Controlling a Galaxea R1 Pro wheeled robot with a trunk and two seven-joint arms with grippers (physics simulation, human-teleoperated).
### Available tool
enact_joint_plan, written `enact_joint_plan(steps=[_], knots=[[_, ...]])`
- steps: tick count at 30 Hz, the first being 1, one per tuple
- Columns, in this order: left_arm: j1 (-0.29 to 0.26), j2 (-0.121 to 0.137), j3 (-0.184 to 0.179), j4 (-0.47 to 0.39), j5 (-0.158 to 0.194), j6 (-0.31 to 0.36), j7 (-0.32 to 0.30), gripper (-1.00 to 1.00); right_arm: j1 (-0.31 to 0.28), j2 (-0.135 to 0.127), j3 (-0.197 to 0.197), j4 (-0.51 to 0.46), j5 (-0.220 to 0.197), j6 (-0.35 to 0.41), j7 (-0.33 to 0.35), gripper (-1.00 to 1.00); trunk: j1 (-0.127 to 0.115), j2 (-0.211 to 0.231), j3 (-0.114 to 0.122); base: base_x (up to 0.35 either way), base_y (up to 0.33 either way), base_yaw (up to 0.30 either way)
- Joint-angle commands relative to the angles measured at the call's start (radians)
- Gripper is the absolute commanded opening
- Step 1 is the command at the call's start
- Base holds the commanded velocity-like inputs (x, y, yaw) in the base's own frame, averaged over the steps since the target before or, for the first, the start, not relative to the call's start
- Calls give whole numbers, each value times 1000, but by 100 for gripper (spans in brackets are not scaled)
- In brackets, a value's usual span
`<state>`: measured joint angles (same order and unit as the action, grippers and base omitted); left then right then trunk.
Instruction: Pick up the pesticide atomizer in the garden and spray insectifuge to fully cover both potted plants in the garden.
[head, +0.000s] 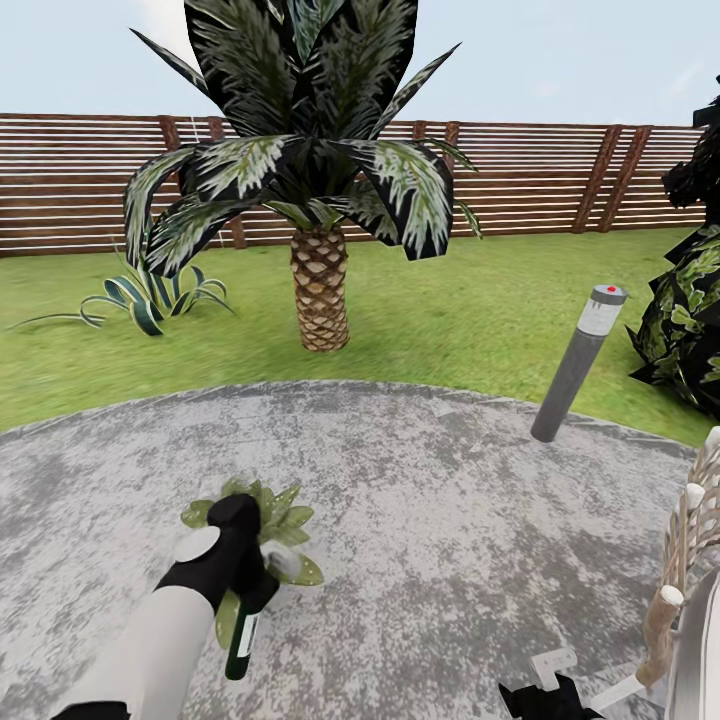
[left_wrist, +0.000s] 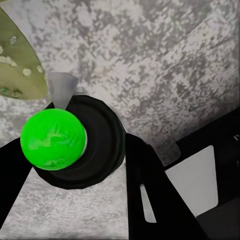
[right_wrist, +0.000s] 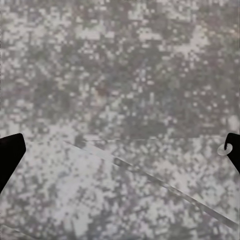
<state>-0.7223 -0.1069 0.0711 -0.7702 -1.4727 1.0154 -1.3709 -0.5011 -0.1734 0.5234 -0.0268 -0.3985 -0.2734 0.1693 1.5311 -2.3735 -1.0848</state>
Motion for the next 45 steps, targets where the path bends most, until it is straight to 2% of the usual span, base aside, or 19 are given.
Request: enact_joint_plan(steps=[1, 16, 24, 34, 40, 45], knots=[[3, -1, 5, 0, -10, 9, -10, -100, -1, 0, 6, 1, -11, -3, 6, 100, 0, 0, -1, 0, 0, 18], [7, -7, 6, -15, -7, 8, -11, -100, -1, 1, 6, 1, -11, -3, 5, 100, 0, 0, -1, 0, -2, 221], [7, -6, 3, -15, -10, 8, -11, -100, -1, 0, 6, 1, -11, -3, 6, 100, 0, 0, -1, -36, -226, 44], [7, 1, 4, -17, -11, 8, -11, -100, -1, 2, 6, 1, -11, -3, 6, 100, 0, 0, -1, -272, -145, 259], [7, 6, 5, -19, -9, 8, -11, -100, -1, 2, 6, 1, -11, -3, 6, 100, 0, 0, -1, -334, 12, 269], [7, 13, 7, -48, -9, 6, -10, -100, -1, -4, 6, 1, -11, -6, 5, 100, 0, 0, -1, -303, 173, 52]])
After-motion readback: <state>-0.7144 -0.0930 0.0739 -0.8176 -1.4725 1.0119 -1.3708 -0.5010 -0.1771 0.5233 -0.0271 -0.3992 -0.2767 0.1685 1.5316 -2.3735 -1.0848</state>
